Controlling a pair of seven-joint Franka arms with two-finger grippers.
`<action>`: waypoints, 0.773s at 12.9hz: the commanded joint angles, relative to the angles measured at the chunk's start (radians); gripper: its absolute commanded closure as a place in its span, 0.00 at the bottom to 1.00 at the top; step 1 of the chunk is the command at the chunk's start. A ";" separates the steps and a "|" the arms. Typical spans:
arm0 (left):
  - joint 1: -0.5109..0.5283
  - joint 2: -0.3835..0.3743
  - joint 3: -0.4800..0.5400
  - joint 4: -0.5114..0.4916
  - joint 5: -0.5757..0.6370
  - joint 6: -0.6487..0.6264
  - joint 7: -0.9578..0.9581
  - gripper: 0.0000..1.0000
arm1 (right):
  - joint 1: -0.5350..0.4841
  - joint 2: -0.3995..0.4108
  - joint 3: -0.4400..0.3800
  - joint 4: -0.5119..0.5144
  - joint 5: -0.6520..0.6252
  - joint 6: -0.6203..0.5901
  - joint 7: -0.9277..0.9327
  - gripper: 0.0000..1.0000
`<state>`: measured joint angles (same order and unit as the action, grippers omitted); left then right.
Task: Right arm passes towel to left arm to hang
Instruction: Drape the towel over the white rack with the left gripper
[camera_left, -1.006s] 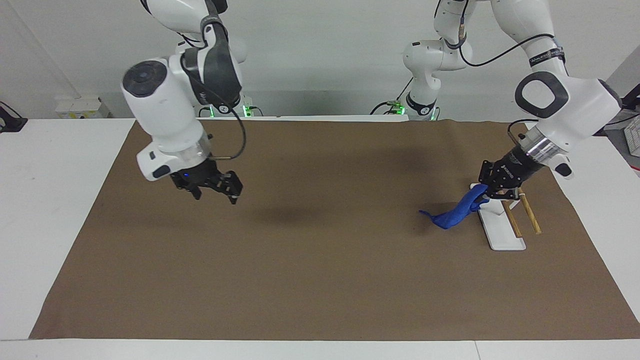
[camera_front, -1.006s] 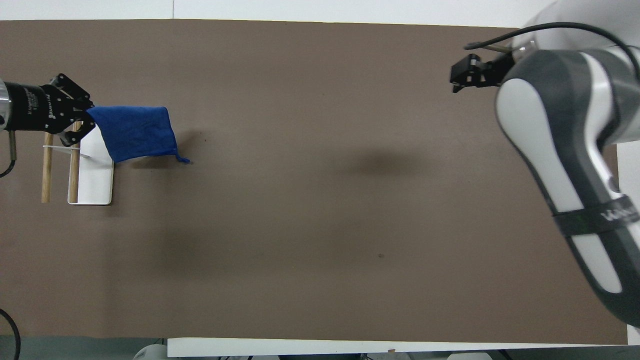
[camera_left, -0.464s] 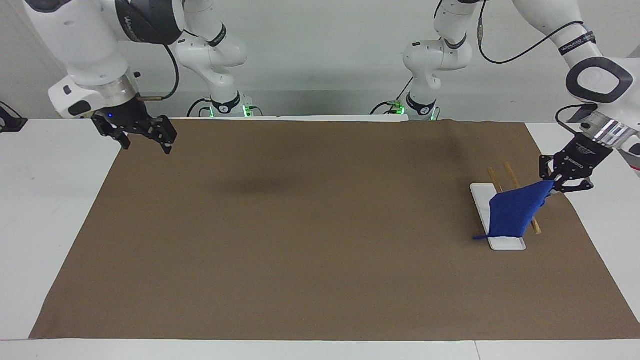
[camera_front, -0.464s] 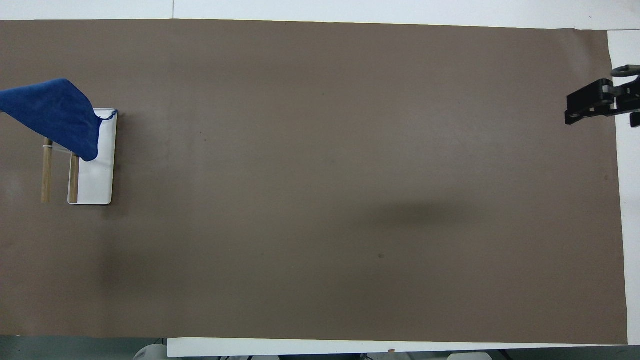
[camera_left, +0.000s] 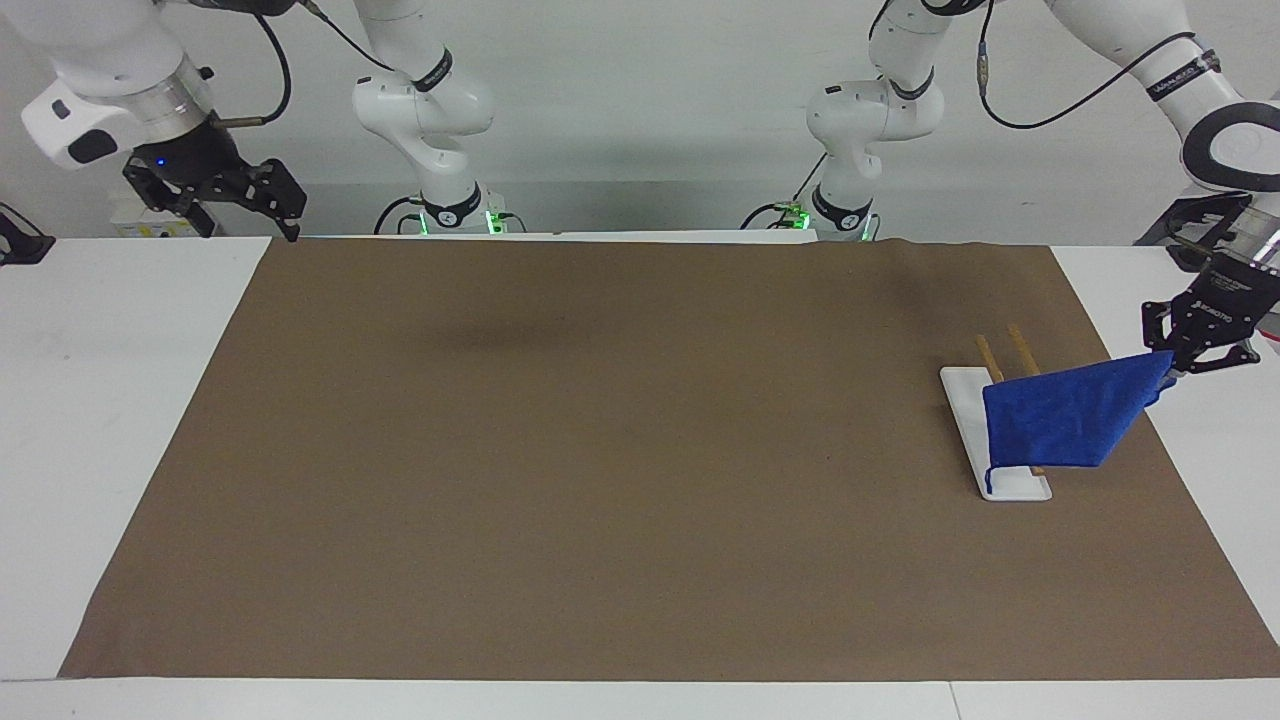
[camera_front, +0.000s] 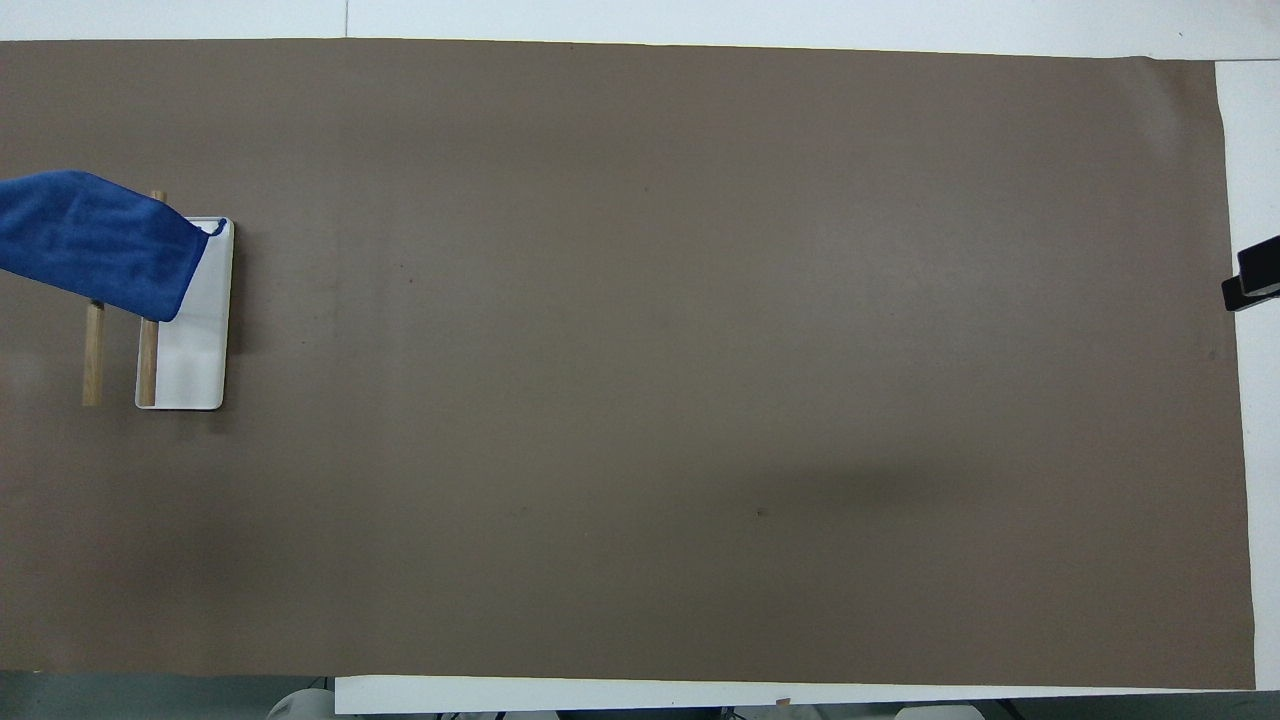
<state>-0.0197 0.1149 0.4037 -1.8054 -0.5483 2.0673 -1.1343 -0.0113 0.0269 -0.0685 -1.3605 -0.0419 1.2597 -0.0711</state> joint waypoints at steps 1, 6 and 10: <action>-0.011 0.003 0.007 -0.020 0.033 0.008 0.059 0.98 | -0.022 -0.085 0.012 -0.119 0.023 0.039 -0.022 0.00; -0.016 -0.031 0.009 -0.098 0.064 0.004 0.311 0.98 | -0.016 -0.059 0.012 -0.131 0.023 0.064 -0.019 0.00; -0.003 -0.041 0.029 -0.100 0.065 -0.067 0.343 0.95 | -0.036 -0.061 0.012 -0.135 0.023 0.061 -0.027 0.00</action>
<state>-0.0197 0.1058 0.4189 -1.8785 -0.4956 2.0220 -0.8244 -0.0243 -0.0219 -0.0642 -1.4755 -0.0386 1.3068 -0.0718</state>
